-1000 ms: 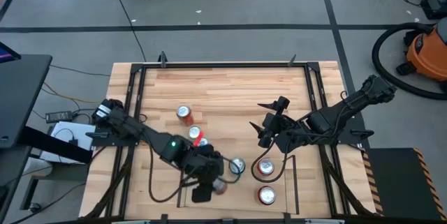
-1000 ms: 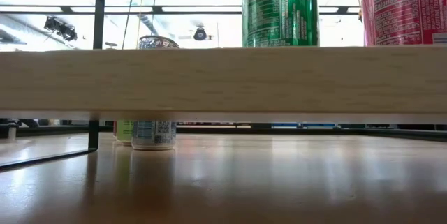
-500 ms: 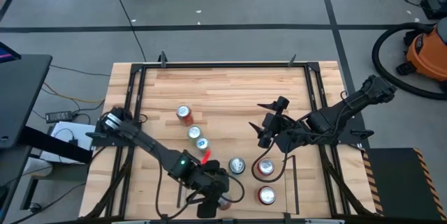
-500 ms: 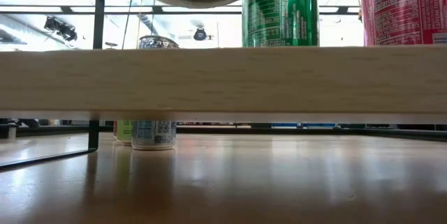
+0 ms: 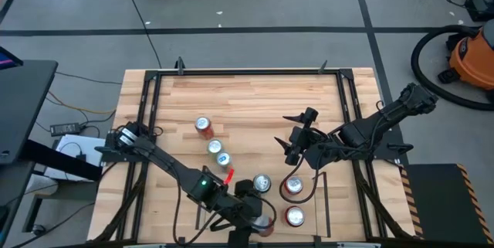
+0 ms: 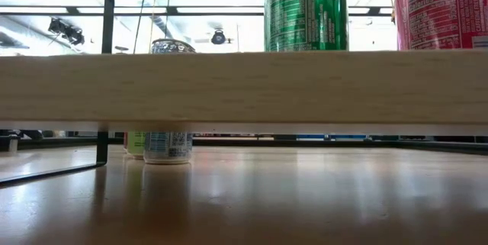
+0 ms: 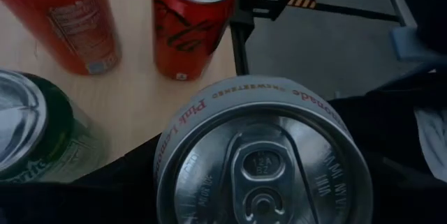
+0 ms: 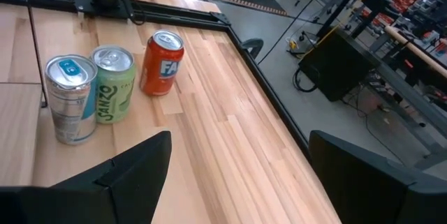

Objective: Place canned beverage on shelf
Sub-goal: Put the orange white soda can on the shelf

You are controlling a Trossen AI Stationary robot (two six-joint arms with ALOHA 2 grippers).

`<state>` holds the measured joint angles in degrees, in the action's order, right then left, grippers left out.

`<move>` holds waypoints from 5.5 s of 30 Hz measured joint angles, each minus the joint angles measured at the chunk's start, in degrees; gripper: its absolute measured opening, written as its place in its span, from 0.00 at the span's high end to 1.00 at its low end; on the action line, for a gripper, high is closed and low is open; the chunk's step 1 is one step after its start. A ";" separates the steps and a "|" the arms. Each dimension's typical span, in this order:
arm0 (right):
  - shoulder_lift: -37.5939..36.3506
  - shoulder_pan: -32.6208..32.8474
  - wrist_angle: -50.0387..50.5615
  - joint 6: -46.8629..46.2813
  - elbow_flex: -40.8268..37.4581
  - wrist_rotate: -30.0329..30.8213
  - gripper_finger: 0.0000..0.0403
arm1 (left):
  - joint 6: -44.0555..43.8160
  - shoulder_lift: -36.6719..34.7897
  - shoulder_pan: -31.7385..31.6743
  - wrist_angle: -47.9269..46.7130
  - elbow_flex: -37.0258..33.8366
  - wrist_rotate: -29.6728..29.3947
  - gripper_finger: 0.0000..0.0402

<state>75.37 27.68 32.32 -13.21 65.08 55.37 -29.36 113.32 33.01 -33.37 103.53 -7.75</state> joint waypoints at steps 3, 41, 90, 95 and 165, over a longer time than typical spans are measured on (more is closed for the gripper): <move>-0.02 0.00 -0.27 0.27 0.02 0.00 0.13 | 0.26 1.61 0.00 -0.95 2.22 -0.04 0.24; 0.00 0.04 -0.51 0.31 0.02 -3.02 0.13 | 11.54 13.18 -2.06 -16.65 14.20 -0.04 0.24; 0.00 0.04 -0.59 -0.12 0.02 -3.88 0.13 | 17.22 13.15 -0.29 -24.67 16.58 -8.07 0.10; 0.00 0.04 -0.62 -0.26 0.02 -4.08 0.13 | 14.49 13.15 -0.31 -26.93 16.58 -9.74 0.10; 0.44 0.00 -1.45 0.31 0.00 -4.52 0.13 | 0.74 11.45 0.33 -29.32 21.13 -10.60 0.20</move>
<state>75.81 27.68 30.87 -12.91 65.08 50.85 -28.63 124.77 33.34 -62.69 124.66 -18.35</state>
